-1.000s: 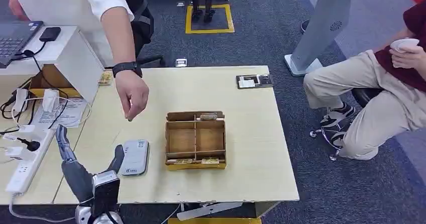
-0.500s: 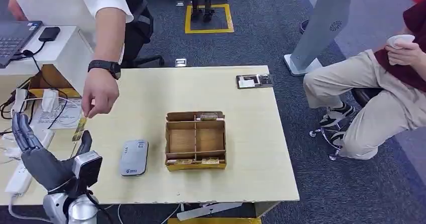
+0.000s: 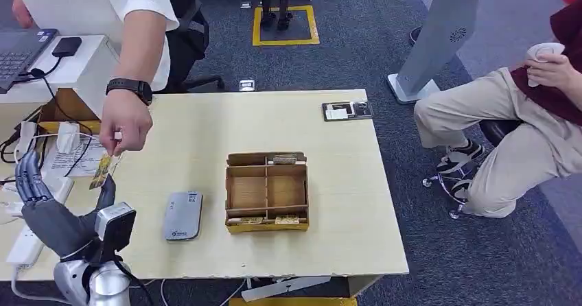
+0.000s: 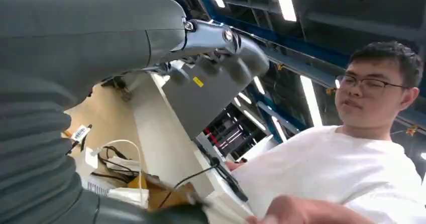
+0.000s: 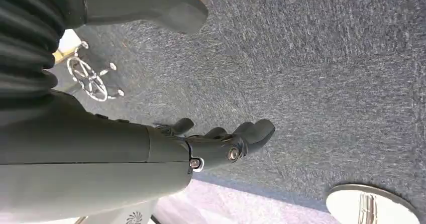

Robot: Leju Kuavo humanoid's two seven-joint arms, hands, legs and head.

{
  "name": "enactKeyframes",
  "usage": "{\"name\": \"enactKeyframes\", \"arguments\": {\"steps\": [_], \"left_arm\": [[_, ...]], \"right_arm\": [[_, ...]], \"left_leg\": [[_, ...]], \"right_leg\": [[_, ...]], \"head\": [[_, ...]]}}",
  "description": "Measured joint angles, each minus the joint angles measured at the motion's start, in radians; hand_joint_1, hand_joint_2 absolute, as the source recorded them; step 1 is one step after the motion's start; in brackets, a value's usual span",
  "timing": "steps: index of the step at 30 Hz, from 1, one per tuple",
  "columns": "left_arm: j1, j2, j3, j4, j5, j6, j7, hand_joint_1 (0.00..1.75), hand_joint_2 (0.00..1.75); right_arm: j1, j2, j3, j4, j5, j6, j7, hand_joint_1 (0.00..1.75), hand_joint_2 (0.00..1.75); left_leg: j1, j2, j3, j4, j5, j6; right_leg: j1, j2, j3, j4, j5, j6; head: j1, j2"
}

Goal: Pass the card to the sensor for recognition and then transmit it.

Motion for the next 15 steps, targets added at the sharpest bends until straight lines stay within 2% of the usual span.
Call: {"name": "enactKeyframes", "arguments": {"steps": [15], "left_arm": [[-0.020,0.000,0.002,-0.002,-0.016,0.000,-0.022,1.75,1.75]], "right_arm": [[0.000,-0.002,0.018,0.006,0.001,0.000,0.000,0.00,1.75]], "left_leg": [[0.000,0.000,0.000,0.000,0.000,0.000]], "right_leg": [[0.000,0.000,0.000,0.000,0.000,0.000]], "head": [[0.000,0.000]]}}
